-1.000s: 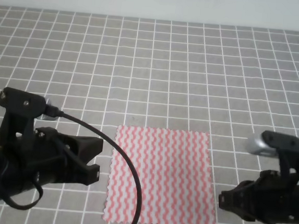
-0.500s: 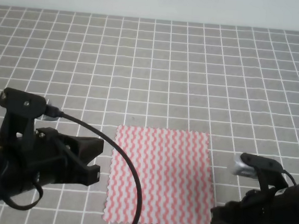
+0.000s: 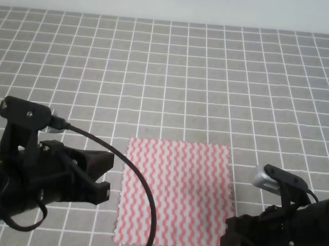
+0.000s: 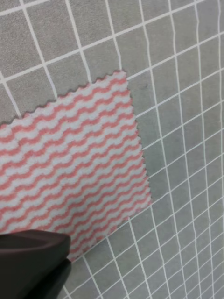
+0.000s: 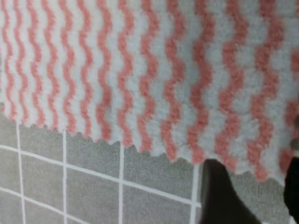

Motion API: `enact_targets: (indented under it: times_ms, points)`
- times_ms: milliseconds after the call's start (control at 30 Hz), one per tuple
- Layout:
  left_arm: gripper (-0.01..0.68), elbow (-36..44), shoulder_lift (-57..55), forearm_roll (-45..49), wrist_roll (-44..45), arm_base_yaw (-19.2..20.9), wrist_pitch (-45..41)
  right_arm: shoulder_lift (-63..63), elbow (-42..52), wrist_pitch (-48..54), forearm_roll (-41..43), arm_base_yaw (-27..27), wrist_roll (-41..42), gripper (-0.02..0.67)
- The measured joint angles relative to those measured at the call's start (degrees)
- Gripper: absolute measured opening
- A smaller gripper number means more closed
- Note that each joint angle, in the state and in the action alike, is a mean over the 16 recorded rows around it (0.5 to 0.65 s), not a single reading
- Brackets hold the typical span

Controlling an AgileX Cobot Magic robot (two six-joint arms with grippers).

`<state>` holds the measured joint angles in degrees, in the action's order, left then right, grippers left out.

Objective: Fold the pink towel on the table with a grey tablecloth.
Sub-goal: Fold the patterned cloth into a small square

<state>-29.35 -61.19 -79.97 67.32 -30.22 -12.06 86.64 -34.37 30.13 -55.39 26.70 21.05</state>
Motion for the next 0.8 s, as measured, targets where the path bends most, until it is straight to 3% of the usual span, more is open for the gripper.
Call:
enact_targets:
  times_ms: [500,800]
  points:
    - [-0.003,0.0,0.0,0.0,0.9,0.0,0.0,3.5,0.0,-0.5,-2.5,0.0,1.7,0.265]
    - [-0.003,0.0,0.1,0.0,1.0,0.0,-0.2,3.8,0.0,-1.3,-2.8,0.0,1.5,0.17]
